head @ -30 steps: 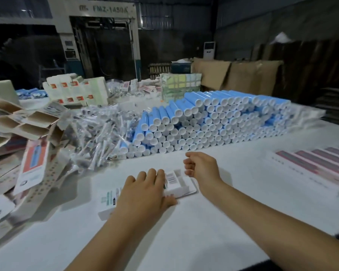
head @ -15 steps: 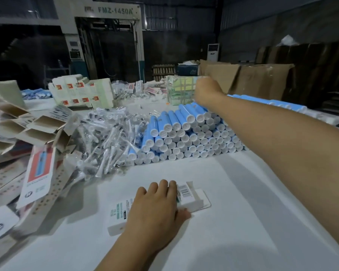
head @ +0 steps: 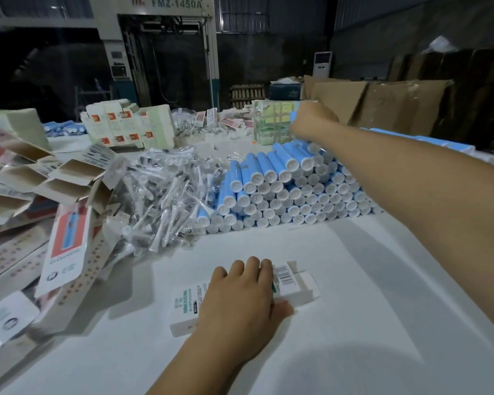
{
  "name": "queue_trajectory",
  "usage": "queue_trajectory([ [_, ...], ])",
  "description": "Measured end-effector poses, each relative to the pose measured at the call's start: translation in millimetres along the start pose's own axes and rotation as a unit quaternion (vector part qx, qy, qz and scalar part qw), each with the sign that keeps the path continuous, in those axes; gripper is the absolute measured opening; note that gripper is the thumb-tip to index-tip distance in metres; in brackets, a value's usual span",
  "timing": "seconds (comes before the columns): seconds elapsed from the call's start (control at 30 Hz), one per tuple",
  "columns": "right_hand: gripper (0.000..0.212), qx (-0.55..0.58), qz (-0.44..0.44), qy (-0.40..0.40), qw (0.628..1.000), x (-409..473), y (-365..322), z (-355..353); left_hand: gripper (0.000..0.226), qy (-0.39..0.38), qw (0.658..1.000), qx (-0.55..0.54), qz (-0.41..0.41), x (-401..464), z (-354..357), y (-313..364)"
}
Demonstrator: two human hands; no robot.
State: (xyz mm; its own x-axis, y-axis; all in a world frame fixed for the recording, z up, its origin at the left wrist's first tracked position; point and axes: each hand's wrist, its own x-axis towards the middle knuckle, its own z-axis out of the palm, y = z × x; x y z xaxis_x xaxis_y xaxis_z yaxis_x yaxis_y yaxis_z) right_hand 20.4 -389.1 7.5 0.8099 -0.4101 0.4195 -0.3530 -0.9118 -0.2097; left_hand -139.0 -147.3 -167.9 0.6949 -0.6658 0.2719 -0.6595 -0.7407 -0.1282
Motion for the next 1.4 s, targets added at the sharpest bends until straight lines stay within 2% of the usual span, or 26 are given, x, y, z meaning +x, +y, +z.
queue_trajectory([
  [0.07,0.035,0.158,0.013,0.032,0.987,-15.6,1.9,-16.2,0.063,0.007,1.0,-0.001,-0.003,-1.2,-0.5,0.5],
  [0.1,0.046,0.249,0.015,0.041,0.968,-28.2,3.0,-24.6,0.061,0.011,1.0,-0.001,-0.004,-1.5,-1.2,0.8],
  [0.2,0.08,0.465,0.02,0.033,0.884,-81.0,16.8,-41.2,0.061,0.017,1.0,0.0,-0.011,-2.0,-2.9,1.7],
  [0.3,0.09,0.591,0.038,0.041,0.805,-140.3,46.3,-33.9,0.062,0.039,0.999,-0.014,-0.032,-2.5,-4.5,3.2],
  [0.33,0.087,0.623,0.061,0.053,0.778,-160.5,55.2,-27.2,0.062,0.052,0.997,-0.023,-0.045,-2.8,-5.5,3.3],
  [0.4,0.066,0.656,0.111,0.077,0.743,-196.6,66.2,-8.0,0.066,0.071,0.995,-0.028,-0.068,-3.0,-7.0,2.3],
  [0.5,0.037,0.667,0.181,0.084,0.718,-232.4,65.7,22.9,0.073,0.077,0.993,-0.013,-0.086,-3.9,-8.0,0.4],
  [0.67,0.013,0.698,0.206,0.012,0.685,-251.5,48.6,48.6,0.073,0.079,0.993,-0.019,-0.09,-5.0,-9.0,3.2],
  [0.77,0.01,0.712,0.222,-0.009,0.666,-254.7,47.1,53.2,0.072,0.091,0.992,-0.021,-0.09,-6.1,-9.4,3.2],
  [0.87,0.014,0.69,0.233,0.005,0.686,-256.4,54.1,57.0,0.069,0.094,0.991,-0.024,-0.091,-7.2,-9.6,3.0],
  [0.97,0.011,0.663,0.182,0.003,0.726,-261.0,53.1,60.9,0.068,0.089,0.992,-0.024,-0.091,-7.1,-10.4,3.9],
  [1.0,0.018,0.658,0.167,-0.006,0.734,-263.1,51.9,62.9,0.068,0.089,0.991,-0.027,-0.091,-7.4,-10.5,4.1],
  [1.1,0.033,0.651,0.175,-0.018,0.738,-263.7,47.1,63.8,0.068,0.087,0.991,-0.035,-0.092,-8.9,-10.6,2.8],
  [1.23,0.031,0.629,0.206,0.008,0.75,-252.3,48.8,57.6,0.068,0.077,0.992,-0.041,-0.088,-10.4,-9.6,2.4],
  [1.3,0.026,0.62,0.178,0.011,0.764,-242.8,42.3,51.4,0.069,0.071,0.993,-0.046,-0.082,-10.1,-8.3,3.1],
  [1.4,0.024,0.59,0.082,-0.01,0.803,-224.8,15.6,40.5,0.069,0.064,0.995,-0.044,-0.068,-10.4,-8.0,3.2],
])
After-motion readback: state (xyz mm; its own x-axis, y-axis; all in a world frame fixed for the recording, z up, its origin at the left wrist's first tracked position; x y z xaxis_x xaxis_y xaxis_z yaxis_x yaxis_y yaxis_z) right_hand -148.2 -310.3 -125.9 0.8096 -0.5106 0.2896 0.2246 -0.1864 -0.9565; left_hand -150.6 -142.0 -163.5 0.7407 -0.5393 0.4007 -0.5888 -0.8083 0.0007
